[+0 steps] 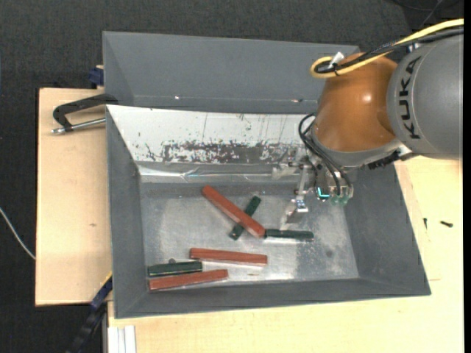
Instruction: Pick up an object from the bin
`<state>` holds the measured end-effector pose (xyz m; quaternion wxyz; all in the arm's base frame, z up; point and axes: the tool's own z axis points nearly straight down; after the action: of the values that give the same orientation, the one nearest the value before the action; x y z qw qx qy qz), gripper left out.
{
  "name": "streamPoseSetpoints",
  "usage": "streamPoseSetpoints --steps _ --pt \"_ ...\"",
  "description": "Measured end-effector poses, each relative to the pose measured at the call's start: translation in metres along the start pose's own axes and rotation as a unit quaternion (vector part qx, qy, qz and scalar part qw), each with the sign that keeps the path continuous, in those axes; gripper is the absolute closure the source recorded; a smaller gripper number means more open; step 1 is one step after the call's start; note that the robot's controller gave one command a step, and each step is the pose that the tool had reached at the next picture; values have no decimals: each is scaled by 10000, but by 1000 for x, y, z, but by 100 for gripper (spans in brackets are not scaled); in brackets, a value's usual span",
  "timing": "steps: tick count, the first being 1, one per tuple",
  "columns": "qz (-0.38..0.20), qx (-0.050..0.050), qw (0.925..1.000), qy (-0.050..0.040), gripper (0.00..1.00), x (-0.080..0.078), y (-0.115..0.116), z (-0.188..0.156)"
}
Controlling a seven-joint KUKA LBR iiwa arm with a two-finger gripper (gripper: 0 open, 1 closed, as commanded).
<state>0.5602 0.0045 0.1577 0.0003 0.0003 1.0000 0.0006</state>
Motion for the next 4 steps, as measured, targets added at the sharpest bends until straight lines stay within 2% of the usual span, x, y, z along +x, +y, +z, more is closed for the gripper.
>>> streamPoseSetpoints --steps 1,2,3,4 --pt "-3 2 10000 -6 0 -1 1 1" --pt "-241 -12 9997 28 0 -4 18 41" --pt "-827 0 9965 -107 100 11 20 80" --pt "-824 0 9966 -87 0 13 19 83"
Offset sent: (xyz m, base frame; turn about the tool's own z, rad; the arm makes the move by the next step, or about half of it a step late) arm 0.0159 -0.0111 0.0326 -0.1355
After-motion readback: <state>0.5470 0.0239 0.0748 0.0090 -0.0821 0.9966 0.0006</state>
